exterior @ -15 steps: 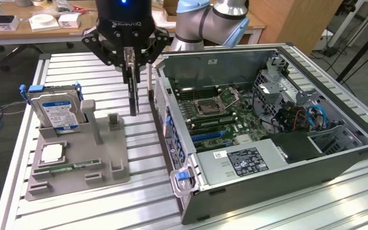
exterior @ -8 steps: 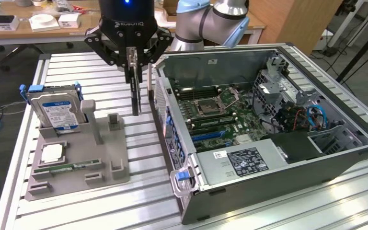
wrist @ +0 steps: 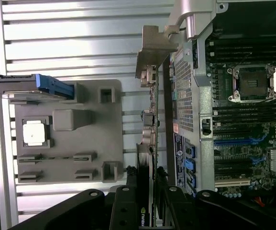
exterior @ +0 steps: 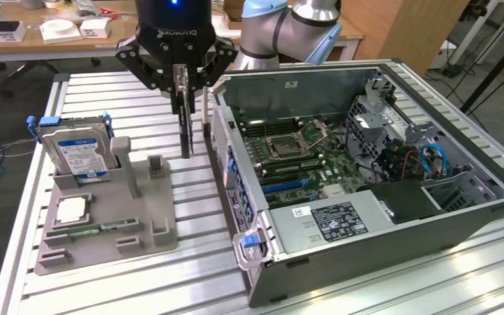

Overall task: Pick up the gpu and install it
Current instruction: 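Pick up the gpu and move the gpu toward the slot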

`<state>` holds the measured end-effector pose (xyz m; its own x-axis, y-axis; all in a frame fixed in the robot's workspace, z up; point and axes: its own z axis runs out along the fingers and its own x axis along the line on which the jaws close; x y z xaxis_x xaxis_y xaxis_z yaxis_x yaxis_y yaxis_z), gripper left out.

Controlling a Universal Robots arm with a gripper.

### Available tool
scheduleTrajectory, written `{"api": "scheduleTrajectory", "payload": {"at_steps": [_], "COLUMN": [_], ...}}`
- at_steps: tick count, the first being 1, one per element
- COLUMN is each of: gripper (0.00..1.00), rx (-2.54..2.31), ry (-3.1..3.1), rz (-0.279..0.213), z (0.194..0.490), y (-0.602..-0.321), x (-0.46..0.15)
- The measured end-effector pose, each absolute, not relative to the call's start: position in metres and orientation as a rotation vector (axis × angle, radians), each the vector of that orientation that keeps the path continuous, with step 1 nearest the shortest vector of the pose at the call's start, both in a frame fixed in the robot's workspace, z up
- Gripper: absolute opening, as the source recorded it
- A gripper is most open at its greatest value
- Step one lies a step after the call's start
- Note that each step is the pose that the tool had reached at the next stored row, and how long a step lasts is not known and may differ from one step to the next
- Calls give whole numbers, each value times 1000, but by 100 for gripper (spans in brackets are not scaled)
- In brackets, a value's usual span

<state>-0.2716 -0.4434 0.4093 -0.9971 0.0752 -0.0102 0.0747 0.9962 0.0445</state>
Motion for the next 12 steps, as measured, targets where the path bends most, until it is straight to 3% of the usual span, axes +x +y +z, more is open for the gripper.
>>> {"api": "scheduleTrajectory", "payload": {"at_steps": [12], "gripper": [26], "rx": [117], "ry": [3127], "rz": [69], "z": [409], "y": [-443], "x": [-263]}}
